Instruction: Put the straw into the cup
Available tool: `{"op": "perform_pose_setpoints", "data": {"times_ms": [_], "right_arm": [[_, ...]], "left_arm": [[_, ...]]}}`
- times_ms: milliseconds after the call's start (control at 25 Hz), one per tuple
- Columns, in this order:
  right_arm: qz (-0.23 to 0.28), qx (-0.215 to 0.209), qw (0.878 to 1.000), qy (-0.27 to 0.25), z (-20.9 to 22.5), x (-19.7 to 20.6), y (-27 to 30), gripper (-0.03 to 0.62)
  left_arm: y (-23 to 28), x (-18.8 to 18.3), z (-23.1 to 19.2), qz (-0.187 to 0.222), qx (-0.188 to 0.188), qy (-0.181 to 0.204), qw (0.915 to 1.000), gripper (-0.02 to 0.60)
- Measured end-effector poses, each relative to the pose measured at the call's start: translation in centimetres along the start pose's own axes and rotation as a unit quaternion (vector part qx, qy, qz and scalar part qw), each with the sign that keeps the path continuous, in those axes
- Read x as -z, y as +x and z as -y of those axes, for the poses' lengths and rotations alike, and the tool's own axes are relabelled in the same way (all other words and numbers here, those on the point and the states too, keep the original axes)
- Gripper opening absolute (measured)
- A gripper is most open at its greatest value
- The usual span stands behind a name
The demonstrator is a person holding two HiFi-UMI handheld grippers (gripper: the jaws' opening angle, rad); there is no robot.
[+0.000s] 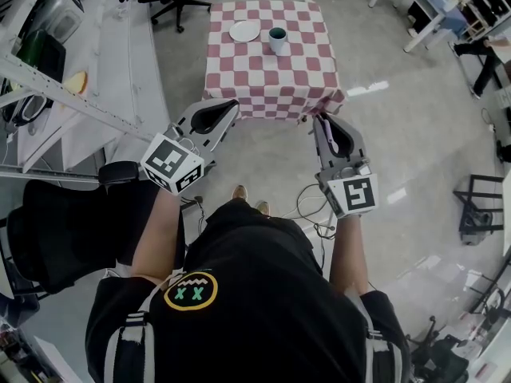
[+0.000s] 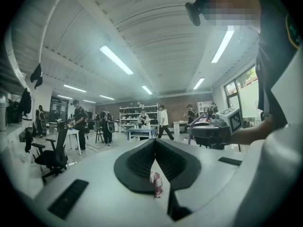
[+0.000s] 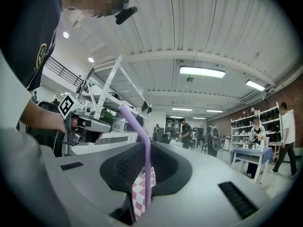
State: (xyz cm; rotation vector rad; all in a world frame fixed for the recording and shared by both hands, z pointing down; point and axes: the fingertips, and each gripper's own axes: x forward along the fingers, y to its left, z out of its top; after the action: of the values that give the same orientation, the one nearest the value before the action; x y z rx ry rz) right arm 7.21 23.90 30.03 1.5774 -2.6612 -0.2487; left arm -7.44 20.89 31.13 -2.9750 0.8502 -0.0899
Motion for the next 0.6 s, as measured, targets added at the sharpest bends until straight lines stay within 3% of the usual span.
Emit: {"op": "perform_pose_setpoints", "data": {"times_ms": [320, 600], "right_arm": [[0.0, 0.0, 1.0, 0.007, 1.1, 0.7, 0.8, 0.057], [-0.006, 0.005, 1.0, 0.002, 3.3, 1.9, 3.9, 0.057]], "left_arm": [[1.2, 0.3, -0.5, -0.003, 0.0, 0.0, 1.0, 0.017], [4.0, 0.8, -3.5, 0.001, 0.006, -0.001, 1.0, 0.017]]}}
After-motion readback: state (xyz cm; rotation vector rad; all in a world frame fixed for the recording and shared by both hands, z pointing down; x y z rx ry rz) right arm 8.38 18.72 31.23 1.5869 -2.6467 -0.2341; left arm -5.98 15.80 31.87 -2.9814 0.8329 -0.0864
